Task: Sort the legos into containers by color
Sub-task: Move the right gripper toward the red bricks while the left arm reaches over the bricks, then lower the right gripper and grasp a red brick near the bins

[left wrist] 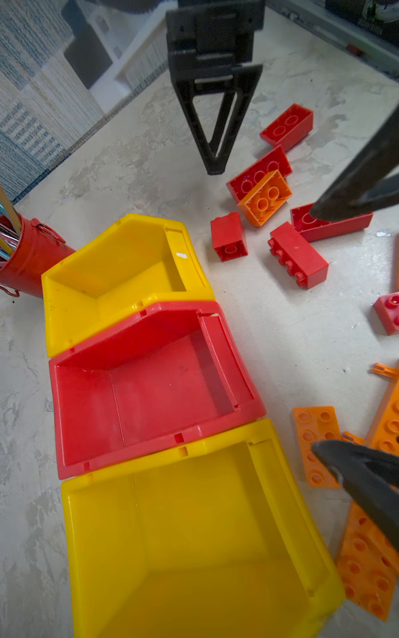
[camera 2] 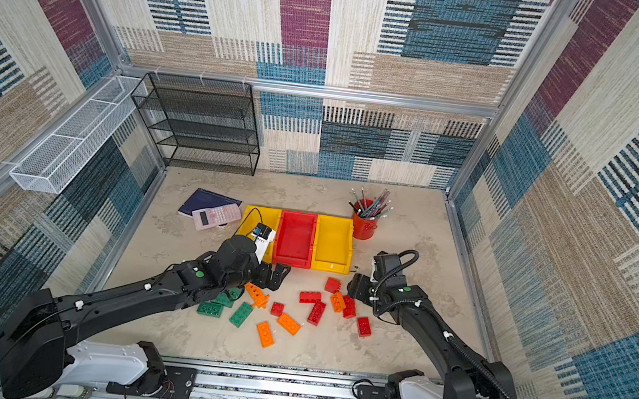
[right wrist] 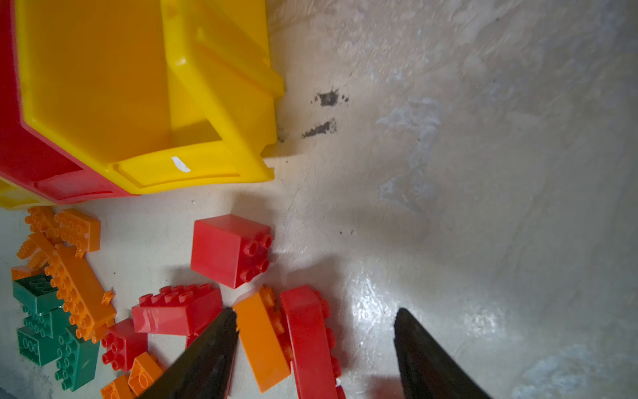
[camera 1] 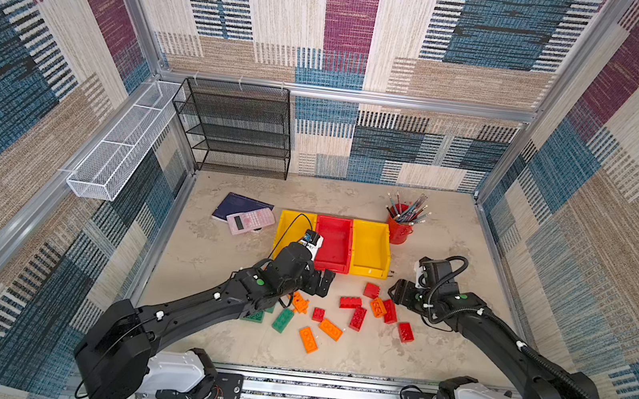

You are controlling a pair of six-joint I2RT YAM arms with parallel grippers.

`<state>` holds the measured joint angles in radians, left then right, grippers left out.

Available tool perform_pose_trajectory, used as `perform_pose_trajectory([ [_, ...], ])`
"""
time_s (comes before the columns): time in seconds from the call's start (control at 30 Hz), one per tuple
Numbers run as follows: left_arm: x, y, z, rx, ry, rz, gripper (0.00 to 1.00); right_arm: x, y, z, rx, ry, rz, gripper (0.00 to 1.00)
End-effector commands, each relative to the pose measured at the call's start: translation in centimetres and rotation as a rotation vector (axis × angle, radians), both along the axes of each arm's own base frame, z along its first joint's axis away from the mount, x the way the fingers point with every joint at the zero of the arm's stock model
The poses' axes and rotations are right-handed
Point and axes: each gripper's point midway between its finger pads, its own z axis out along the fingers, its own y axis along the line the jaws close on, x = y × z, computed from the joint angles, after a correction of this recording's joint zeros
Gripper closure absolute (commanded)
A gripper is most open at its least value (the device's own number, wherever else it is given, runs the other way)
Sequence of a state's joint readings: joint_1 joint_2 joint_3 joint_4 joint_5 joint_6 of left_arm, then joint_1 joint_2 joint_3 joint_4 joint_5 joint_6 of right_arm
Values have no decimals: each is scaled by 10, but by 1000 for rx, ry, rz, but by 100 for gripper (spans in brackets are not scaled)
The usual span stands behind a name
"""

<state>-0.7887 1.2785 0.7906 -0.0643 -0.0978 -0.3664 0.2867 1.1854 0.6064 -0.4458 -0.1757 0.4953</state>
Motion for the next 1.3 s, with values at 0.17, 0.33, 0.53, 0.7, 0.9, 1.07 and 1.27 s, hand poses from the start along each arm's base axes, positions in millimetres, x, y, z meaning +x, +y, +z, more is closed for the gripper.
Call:
perform_pose_trajectory([
  [0.17, 3, -9, 7, -4, -24, -37, 1, -2, 4, -10, -11, 34, 13, 27],
  [0.33, 1, -6, 6, 17, -23, -40, 1, -2, 9, -15, 0, 41, 34, 30],
  [0.53, 0, 0, 4, 31, -35, -26, 1, -5, 13, -20, -3, 60, 53, 33],
  [0.7, 1, 3, 5, 35, -47, -16, 1, -6, 14, -19, -7, 61, 55, 36],
  [0.9, 2, 6, 4, 40, -53, -3, 1, -9, 19, -29, -19, 117, 83, 49],
  [1.07, 2, 10, 6, 34, -70, 15, 1, -7, 17, -29, -35, 121, 69, 49],
  [1.27, 0, 16, 8, 46, -88, 21, 1, -9, 18, -33, -35, 143, 75, 49],
])
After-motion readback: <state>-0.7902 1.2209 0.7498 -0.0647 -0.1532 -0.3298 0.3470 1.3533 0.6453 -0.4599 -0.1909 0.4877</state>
